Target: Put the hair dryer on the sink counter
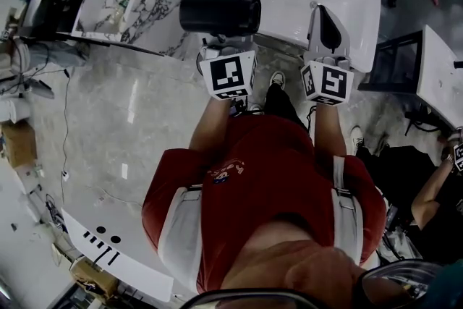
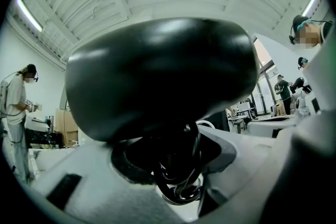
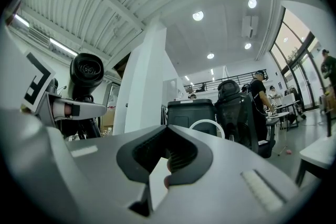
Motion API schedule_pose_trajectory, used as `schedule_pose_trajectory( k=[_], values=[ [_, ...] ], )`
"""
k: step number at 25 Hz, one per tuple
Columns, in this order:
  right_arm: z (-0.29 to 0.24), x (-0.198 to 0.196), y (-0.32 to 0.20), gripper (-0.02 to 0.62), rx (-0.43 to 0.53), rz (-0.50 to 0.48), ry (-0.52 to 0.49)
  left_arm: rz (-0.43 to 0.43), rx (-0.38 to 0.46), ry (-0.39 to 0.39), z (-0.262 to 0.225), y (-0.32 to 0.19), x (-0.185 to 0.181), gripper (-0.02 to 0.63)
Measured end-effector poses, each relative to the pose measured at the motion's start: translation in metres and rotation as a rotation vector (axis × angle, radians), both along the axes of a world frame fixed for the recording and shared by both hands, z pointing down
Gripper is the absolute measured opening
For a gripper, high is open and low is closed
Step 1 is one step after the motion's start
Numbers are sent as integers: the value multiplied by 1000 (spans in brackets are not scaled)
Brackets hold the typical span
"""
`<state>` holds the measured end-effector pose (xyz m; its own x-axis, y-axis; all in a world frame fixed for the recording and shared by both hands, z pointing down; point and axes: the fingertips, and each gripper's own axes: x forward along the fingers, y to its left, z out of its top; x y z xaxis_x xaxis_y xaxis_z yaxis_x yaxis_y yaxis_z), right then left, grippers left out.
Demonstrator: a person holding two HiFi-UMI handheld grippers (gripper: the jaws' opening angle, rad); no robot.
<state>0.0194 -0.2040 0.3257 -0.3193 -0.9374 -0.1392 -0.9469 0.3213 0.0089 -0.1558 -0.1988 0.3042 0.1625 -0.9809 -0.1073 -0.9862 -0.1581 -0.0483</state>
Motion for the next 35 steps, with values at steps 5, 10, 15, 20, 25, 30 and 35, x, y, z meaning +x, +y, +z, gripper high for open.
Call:
schedule_pose_trajectory(
  k=[5, 10, 15, 20, 25, 30, 35],
  values=[
    [0, 8, -39, 0, -8, 1, -15, 4, -15, -10, 1, -38, 10, 198],
    [7, 17, -70, 0, -25, -3, -20, 4, -37, -18, 9, -72, 19, 198],
    [16, 26, -103, 0, -43, 4, -22, 4, -41, -14, 13, -105, 27, 198],
    [17, 34, -136, 0, -52, 2, -33, 3, -54, -22, 16, -136, 35, 198],
    [15, 44, -166, 0, -52, -9, -47, -12, -64, -37, 12, -164, 44, 198],
    [13, 53, -192, 0, -52, -32, -59, -31, -51, -47, 5, -187, 55, 198],
    [11, 58, -209, 0, -52, -62, -56, -50, -43, -44, -1, -201, 64, 198]
  ],
)
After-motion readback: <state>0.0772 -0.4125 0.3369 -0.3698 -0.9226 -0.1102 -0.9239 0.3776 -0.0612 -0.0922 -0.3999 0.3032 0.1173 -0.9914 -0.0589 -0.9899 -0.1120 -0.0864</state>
